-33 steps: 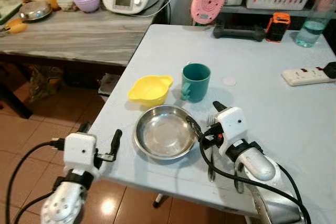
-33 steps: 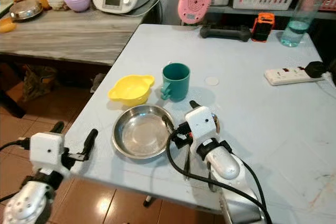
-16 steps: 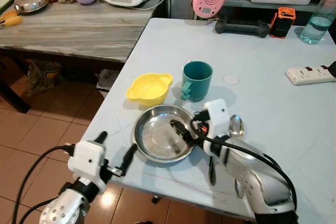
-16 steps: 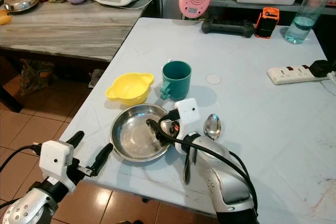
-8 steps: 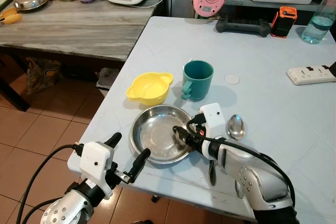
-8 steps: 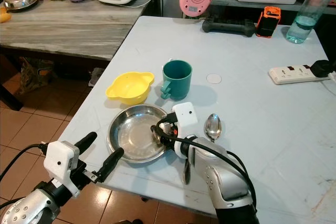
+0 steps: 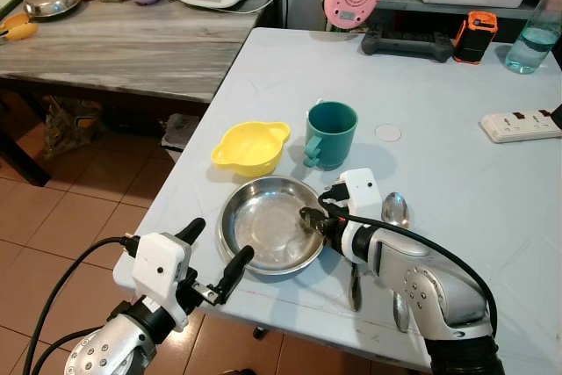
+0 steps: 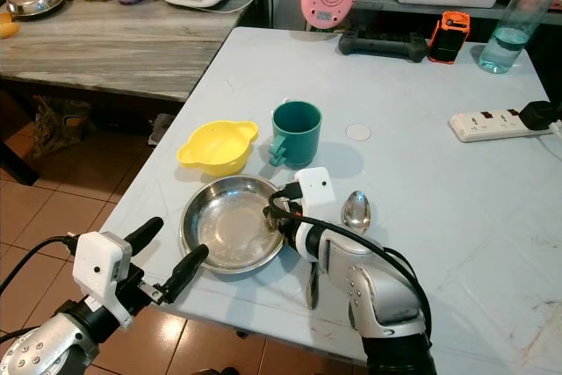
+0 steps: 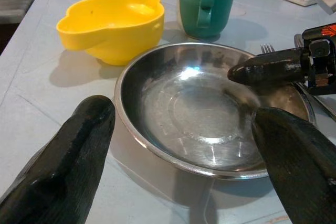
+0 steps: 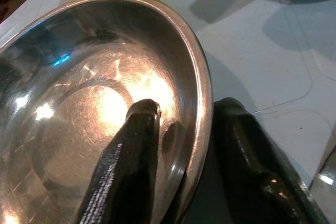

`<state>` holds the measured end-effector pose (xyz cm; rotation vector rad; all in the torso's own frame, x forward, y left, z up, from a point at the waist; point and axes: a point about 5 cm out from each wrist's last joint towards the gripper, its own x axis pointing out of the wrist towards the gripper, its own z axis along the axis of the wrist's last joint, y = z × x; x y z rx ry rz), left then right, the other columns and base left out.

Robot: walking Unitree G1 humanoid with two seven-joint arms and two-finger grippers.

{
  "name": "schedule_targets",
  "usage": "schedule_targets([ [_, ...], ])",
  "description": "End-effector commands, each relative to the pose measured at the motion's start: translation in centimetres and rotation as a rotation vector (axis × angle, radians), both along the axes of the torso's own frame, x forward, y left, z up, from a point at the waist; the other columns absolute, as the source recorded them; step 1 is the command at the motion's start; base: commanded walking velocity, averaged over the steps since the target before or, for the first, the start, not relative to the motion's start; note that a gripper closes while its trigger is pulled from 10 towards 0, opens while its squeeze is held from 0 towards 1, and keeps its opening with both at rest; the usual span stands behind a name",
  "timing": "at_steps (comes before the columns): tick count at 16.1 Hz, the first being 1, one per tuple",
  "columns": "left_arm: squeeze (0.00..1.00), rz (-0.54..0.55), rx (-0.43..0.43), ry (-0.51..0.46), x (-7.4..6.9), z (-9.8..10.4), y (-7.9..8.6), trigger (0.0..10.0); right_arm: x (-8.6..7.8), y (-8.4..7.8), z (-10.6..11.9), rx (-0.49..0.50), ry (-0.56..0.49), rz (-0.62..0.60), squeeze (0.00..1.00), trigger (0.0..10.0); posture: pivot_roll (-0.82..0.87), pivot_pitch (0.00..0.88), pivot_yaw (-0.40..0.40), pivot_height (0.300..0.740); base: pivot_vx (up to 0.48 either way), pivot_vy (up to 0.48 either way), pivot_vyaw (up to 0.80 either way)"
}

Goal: Setting the table

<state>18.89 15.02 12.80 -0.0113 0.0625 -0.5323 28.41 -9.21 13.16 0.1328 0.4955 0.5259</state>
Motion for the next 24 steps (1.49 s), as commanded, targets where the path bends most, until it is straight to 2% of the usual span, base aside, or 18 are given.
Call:
schedule_targets([
  [1, 0.0, 0.003, 0.006, 0.009, -0.2, -0.1, 0.2, 10.0, -0.8, -0.1, -2.1, -0.032, 0.12, 0.004, 0.0, 0.0, -0.09, 0.146, 0.047, 0.74, 0.0, 0.0, 0.0],
  [5, 0.0, 0.011, 0.007, 0.018, -0.1, -0.9, 0.3, 10.0, -0.7, -0.6, -2.2, -0.116, 0.092, 0.023, 0.0, 0.0, -0.1, 0.143, 0.043, 0.74, 0.0, 0.0, 0.0],
  [9, 0.0, 0.014, -0.001, 0.008, 0.2, -1.2, 0.1, 10.0, -0.3, -0.9, -2.2, -0.096, 0.093, 0.006, 0.0, 0.0, -0.1, 0.132, 0.041, 0.74, 0.0, 0.0, 0.0],
  [11, 0.0, 0.042, 0.001, -0.007, 0.5, -1.1, 0.4, 10.0, 0.0, -0.8, -1.7, -0.056, 0.059, 0.002, 0.0, 0.0, -0.1, 0.128, 0.039, 0.74, 0.0, 0.0, 0.0],
  [12, 0.0, 0.062, 0.005, -0.018, 0.7, -1.1, 0.7, 10.0, 0.2, -0.7, -1.3, -0.037, 0.024, 0.004, 0.0, 0.0, -0.1, 0.123, 0.039, 0.74, 0.0, 0.0, 0.0],
  [13, 0.0, 0.132, 0.002, -0.042, 1.4, -0.9, 1.5, 10.0, 0.6, -0.7, -0.3, -0.014, -0.073, 0.004, 0.0, 0.0, -0.1, 0.12, 0.037, 0.74, 0.0, 0.0, 0.0],
  [14, 0.0, 0.181, -0.012, -0.054, 1.9, -0.7, 2.1, 10.0, 0.8, -0.8, 0.1, -0.009, -0.123, 0.01, 0.0, 0.0, -0.11, 0.117, 0.034, 0.74, 0.0, 0.0, 0.0],
  [18, 0.0, 0.379, -0.056, -0.133, 3.8, 0.7, 5.0, 10.0, 0.9, -0.6, 1.5, -0.002, -0.283, 0.028, 0.0, 0.0, -0.11, 0.111, 0.031, 0.74, 0.0, 0.0, 0.0],
  [19, 0.0, 0.397, -0.051, -0.141, 3.9, 0.7, 5.2, 10.0, 0.8, -0.5, 1.6, 0.006, -0.301, 0.036, 0.0, 0.0, -0.11, 0.109, 0.032, 0.74, 0.0, 0.0, 0.0],
  [22, 0.0, 0.509, -0.041, -0.138, 4.4, 0.4, 5.7, 10.0, 0.6, -0.5, 3.4, 0.034, -0.464, 0.029, 0.0, 0.0, -0.11, 0.111, 0.034, 0.74, 0.0, 0.0, 0.0],
  [24, 0.0, 0.563, -0.049, -0.13, 4.9, 0.1, 5.3, 10.0, 0.4, -0.4, 4.4, 0.066, -0.545, 0.022, 0.0, 0.0, -0.11, 0.11, 0.036, 0.74, 0.0, 0.0, 0.0],
])
